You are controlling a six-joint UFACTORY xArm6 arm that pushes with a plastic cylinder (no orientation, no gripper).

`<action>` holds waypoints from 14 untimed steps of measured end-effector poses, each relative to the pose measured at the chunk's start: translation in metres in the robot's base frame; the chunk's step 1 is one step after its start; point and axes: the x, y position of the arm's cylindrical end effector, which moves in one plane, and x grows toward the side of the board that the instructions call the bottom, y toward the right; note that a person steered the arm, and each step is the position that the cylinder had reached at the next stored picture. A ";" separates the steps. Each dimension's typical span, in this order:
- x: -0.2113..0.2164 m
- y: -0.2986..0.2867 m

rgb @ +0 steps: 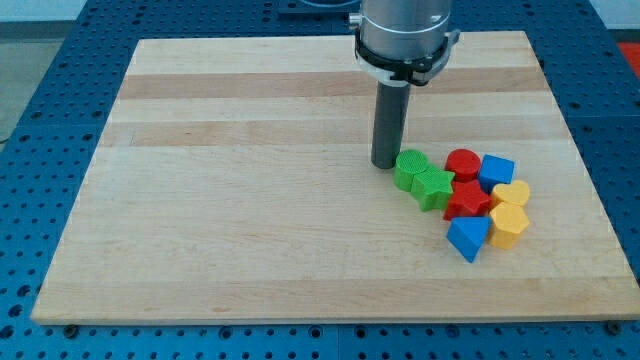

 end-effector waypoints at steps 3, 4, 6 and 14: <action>0.006 -0.001; 0.006 -0.016; 0.006 -0.018; 0.056 0.182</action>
